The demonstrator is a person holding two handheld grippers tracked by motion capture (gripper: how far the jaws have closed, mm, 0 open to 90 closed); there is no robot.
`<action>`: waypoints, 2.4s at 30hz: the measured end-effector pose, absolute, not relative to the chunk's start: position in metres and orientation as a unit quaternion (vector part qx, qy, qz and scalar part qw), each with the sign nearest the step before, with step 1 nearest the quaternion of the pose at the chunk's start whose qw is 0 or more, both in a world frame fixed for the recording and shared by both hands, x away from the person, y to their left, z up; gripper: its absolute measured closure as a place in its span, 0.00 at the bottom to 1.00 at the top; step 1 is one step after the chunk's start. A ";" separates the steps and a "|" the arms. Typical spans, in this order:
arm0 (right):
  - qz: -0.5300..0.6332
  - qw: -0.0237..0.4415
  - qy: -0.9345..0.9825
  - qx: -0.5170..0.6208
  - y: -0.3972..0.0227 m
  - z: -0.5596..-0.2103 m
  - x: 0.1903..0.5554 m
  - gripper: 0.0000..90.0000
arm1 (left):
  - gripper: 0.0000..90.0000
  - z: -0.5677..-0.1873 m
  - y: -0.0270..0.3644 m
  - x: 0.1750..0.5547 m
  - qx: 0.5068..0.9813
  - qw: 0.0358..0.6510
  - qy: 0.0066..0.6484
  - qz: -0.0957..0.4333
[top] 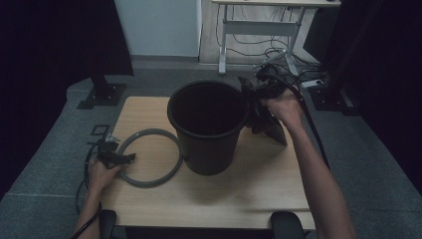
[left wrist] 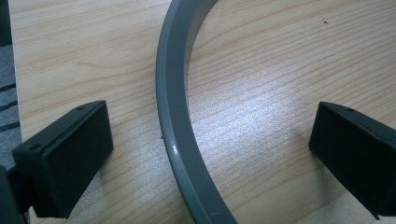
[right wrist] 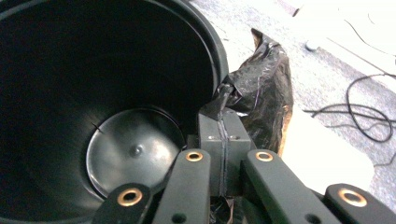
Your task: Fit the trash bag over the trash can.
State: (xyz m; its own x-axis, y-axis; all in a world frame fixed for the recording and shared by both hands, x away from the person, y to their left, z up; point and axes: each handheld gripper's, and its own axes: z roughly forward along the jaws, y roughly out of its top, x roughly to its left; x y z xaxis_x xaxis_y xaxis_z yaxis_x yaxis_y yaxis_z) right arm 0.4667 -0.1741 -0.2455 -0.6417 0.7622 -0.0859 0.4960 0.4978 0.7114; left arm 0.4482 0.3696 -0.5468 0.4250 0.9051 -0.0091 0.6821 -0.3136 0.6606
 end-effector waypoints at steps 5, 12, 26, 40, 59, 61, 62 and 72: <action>0.342 0.198 0.845 0.359 -0.159 -0.233 0.466 0.99 | 0.00 -0.547 0.370 0.448 0.789 0.300 0.503 0.186; 0.349 0.188 0.853 0.340 -0.134 -0.225 0.467 0.99 | 0.00 -0.547 0.370 0.448 0.789 0.300 0.503 0.186; 0.337 0.140 0.885 0.290 -0.059 -0.245 0.479 0.99 | 0.00 -0.547 0.370 0.448 0.789 0.301 0.503 0.186; 0.312 0.071 0.908 0.271 -0.003 -0.298 0.495 0.99 | 0.00 -0.547 0.369 0.449 0.790 0.302 0.501 0.185; 0.302 0.127 0.908 0.260 -0.030 -0.280 0.496 0.38 | 0.00 -0.547 0.369 0.449 0.791 0.301 0.499 0.184; 0.303 0.144 0.902 0.271 -0.042 -0.272 0.498 0.38 | 0.00 -0.547 0.369 0.449 0.791 0.301 0.499 0.184; 0.299 0.158 0.898 0.282 -0.054 -0.266 0.502 0.37 | 0.00 -0.547 0.369 0.449 0.791 0.301 0.499 0.184; 0.280 0.222 0.870 0.340 -0.102 -0.261 0.524 0.30 | 0.00 -0.547 0.369 0.449 0.791 0.301 0.499 0.184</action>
State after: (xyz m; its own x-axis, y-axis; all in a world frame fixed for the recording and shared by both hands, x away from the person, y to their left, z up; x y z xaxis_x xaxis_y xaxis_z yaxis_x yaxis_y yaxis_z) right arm 0.5237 -0.1017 -0.2609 -0.6709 0.7151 -0.1963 0.4666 0.6129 0.6377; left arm 0.4492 0.3692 -0.5468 0.4343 0.9007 -0.0091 0.6787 -0.3205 0.6608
